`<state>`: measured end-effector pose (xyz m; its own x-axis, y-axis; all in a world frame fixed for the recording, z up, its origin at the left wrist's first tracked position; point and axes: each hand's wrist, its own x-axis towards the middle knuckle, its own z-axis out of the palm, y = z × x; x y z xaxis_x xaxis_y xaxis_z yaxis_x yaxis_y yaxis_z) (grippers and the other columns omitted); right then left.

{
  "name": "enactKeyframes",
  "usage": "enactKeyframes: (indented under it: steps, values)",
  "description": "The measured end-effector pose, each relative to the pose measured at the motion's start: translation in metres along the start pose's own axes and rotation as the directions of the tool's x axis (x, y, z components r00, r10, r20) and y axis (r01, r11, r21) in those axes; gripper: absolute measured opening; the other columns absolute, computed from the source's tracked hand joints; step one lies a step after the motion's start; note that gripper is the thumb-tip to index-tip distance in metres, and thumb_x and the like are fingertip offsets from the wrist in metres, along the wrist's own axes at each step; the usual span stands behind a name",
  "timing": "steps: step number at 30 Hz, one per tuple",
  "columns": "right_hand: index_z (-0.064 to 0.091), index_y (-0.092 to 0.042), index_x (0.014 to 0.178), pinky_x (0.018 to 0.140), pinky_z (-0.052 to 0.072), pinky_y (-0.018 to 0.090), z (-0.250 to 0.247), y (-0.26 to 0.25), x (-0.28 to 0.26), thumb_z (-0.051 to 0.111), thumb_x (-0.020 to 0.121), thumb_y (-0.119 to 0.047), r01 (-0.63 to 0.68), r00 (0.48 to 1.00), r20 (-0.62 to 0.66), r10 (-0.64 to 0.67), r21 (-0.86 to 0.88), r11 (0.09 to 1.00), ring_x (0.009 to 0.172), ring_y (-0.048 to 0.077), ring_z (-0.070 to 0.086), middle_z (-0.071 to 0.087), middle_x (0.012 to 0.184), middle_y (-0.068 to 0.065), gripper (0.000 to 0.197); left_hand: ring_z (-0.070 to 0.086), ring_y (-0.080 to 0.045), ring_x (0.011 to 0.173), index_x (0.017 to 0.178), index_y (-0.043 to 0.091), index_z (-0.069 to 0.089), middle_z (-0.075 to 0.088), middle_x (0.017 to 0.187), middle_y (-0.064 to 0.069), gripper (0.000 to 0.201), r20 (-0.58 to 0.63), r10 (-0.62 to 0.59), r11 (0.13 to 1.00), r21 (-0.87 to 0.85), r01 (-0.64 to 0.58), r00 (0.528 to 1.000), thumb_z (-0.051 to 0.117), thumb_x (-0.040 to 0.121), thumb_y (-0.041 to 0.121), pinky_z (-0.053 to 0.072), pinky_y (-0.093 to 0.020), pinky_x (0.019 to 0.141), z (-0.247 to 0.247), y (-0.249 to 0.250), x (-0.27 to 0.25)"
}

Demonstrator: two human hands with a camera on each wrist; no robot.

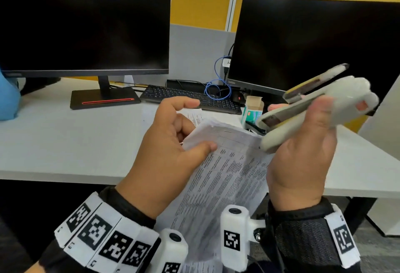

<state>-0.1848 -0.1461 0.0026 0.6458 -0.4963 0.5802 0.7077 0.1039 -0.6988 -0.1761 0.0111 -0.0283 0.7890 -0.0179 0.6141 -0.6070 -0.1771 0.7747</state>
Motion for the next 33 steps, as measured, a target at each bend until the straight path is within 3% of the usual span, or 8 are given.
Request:
enactKeyframes:
  steps: [3,6,9,15,19,25,29,33]
  values:
    - [0.061,-0.013,0.114,0.089,0.053,0.041,0.009,0.002,-0.002,0.046,0.078,-0.068,-0.058,0.995,0.077,0.066,-0.092,0.994,0.098,0.023,0.067,0.070,0.101,0.011,0.067,0.064,-0.030,0.072,0.110,0.052,0.041,0.060,0.073,-0.011,0.071,0.022,-0.074,0.997,-0.031,0.075,0.997,0.085,0.069,0.015,0.054,-0.055,0.072,0.004,0.006,0.000]
    - [0.065,-0.019,0.096,0.073,0.055,0.023,0.016,0.001,-0.009,0.053,0.082,-0.071,-0.080,0.974,0.192,0.123,-0.219,0.972,0.082,0.008,0.069,0.072,0.084,-0.005,0.055,0.062,-0.033,0.069,0.111,0.051,0.042,0.060,0.071,-0.012,0.072,0.052,-0.086,0.995,-0.040,0.088,0.995,0.085,0.065,0.017,0.053,-0.056,0.071,0.009,0.013,-0.002]
    - [0.061,-0.022,0.084,0.058,0.044,0.006,0.018,-0.003,-0.011,0.047,0.077,-0.060,-0.043,0.967,0.233,0.100,-0.237,0.971,0.065,-0.007,0.062,0.065,0.067,-0.018,0.041,0.057,-0.037,0.068,0.111,0.049,0.045,0.058,0.068,-0.010,0.070,0.061,-0.086,0.993,-0.070,0.091,0.994,0.083,0.067,0.009,0.050,-0.053,0.067,0.011,0.017,-0.004]
    - [0.060,-0.021,0.082,0.055,0.043,0.008,0.017,0.000,-0.012,0.046,0.079,-0.064,0.022,0.978,0.209,0.029,-0.239,0.971,0.060,-0.005,0.060,0.060,0.059,-0.019,0.045,0.062,-0.030,0.072,0.111,0.041,0.048,0.061,0.075,-0.005,0.068,0.099,-0.089,0.990,-0.104,0.099,0.991,0.085,0.067,0.006,0.053,-0.045,0.067,0.013,0.019,-0.006]
    - [0.059,-0.017,0.083,0.054,0.042,0.010,0.013,0.004,-0.009,0.048,0.085,-0.053,0.032,0.981,0.191,0.013,-0.232,0.972,0.057,-0.003,0.057,0.056,0.055,-0.019,0.038,0.067,-0.018,0.083,0.103,0.039,0.057,0.066,0.094,0.009,0.058,0.252,-0.127,0.992,0.015,0.128,0.959,0.089,0.056,0.024,0.057,-0.045,0.075,0.008,0.020,-0.005]
    - [0.057,-0.016,0.090,0.058,0.043,0.008,0.012,0.007,-0.011,0.048,0.088,-0.057,0.034,0.983,0.184,-0.002,-0.169,0.985,0.062,-0.005,0.055,0.056,0.058,-0.023,0.042,0.064,-0.004,0.068,0.083,0.025,0.067,0.069,0.077,0.012,0.032,0.227,-0.057,0.991,0.132,0.027,0.972,0.081,0.059,0.042,0.051,-0.021,0.060,0.005,0.027,-0.008]
    - [0.059,-0.015,0.084,0.055,0.043,0.015,0.012,0.008,-0.012,0.051,0.083,-0.060,0.006,0.982,0.191,0.017,-0.119,0.993,0.058,0.004,0.055,0.053,0.057,-0.015,0.046,0.055,-0.004,0.057,0.075,0.023,0.064,0.065,0.069,0.010,0.024,0.168,-0.047,0.991,0.135,0.024,0.985,0.079,0.064,0.039,0.043,-0.018,0.051,0.010,0.021,-0.011]
    - [0.058,-0.019,0.076,0.053,0.040,0.011,0.012,0.013,-0.008,0.053,0.086,-0.057,-0.004,0.974,0.219,0.051,-0.210,0.978,0.053,-0.003,0.050,0.051,0.052,-0.018,0.039,0.054,-0.002,0.057,0.075,0.021,0.064,0.065,0.067,0.007,0.017,0.187,-0.084,0.989,0.134,0.059,0.979,0.080,0.076,0.027,0.044,-0.020,0.054,0.015,0.012,-0.013]
